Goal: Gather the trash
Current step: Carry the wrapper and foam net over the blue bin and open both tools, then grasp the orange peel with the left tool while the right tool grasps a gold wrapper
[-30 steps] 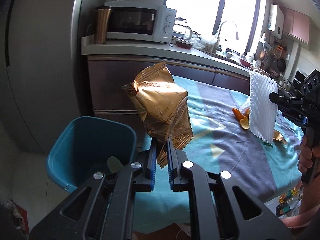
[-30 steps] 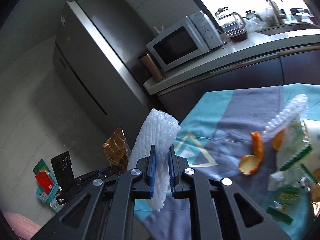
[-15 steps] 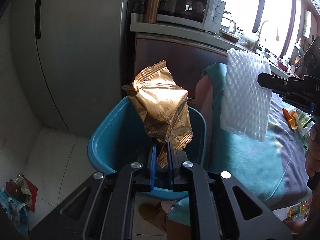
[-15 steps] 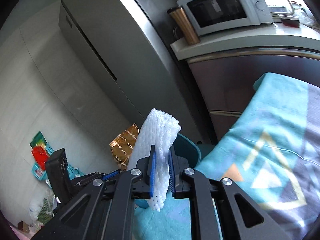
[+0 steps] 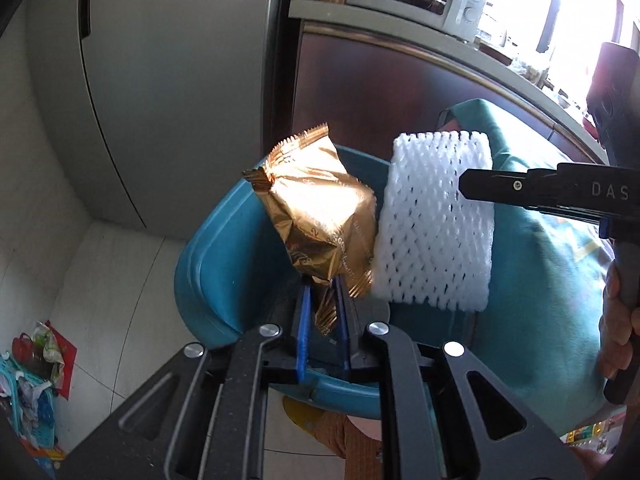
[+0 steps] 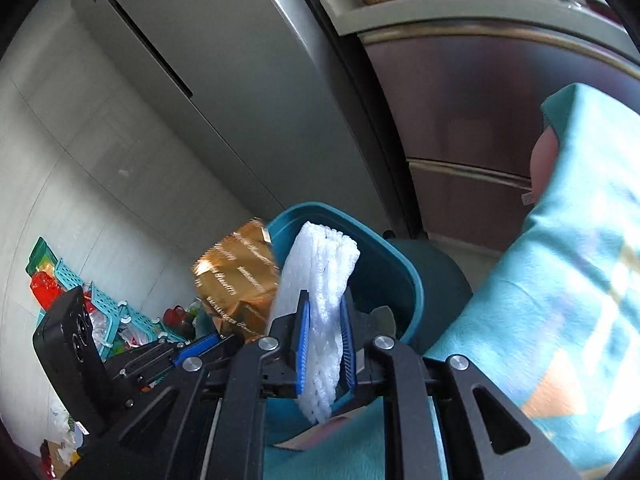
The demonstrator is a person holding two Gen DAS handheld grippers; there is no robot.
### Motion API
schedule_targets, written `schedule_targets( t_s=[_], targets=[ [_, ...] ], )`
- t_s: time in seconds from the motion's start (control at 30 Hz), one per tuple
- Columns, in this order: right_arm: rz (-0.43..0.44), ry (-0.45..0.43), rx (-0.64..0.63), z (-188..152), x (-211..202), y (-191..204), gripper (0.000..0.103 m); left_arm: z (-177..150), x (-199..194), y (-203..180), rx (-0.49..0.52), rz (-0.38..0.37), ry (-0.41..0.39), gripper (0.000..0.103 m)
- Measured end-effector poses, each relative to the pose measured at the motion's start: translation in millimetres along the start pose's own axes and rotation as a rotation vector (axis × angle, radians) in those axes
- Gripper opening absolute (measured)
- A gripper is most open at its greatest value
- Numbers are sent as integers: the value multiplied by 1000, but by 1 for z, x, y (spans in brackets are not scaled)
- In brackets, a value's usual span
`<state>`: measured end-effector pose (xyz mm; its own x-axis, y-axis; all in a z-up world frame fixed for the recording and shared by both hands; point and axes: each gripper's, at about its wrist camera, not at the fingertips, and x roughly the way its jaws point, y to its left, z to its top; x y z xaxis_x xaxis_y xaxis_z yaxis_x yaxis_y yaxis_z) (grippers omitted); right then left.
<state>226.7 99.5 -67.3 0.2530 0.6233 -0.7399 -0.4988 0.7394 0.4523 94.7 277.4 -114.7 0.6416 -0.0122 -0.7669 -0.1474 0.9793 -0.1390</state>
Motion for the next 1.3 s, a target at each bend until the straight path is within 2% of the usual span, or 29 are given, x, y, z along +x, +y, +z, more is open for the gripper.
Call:
schedule_targets(
  t_s=[0.1,0.23,0.4,0.63,0.77,0.9,1.1,1.3],
  targets=[
    [-7,12,7,2,6,1,15,0,6,-2,-6,9,10,13],
    [-13,11,1,1,8,7,24,0,14,-4,-18,22,14,13],
    [-7,0,8,-7,0,2,27,0,12,-9,-37,26,-1,13],
    [16,-95,-16,-29,-52,-7,29,5,-18,-34,21,-13,-83,21],
    [-1,-176,-41,-48,-98,-14,32,9,-38,-64,79,-86,-144,29],
    [-38,-257,-38,-68,-142,-24,34,12,-51,-98,143,-172,-181,32],
    [-113,-367,3,-105,-206,-51,36,6,-57,-159,248,-298,-182,33],
    [-249,-456,116,-155,-267,-91,36,-10,-54,-217,336,-400,-145,34]
  ],
)
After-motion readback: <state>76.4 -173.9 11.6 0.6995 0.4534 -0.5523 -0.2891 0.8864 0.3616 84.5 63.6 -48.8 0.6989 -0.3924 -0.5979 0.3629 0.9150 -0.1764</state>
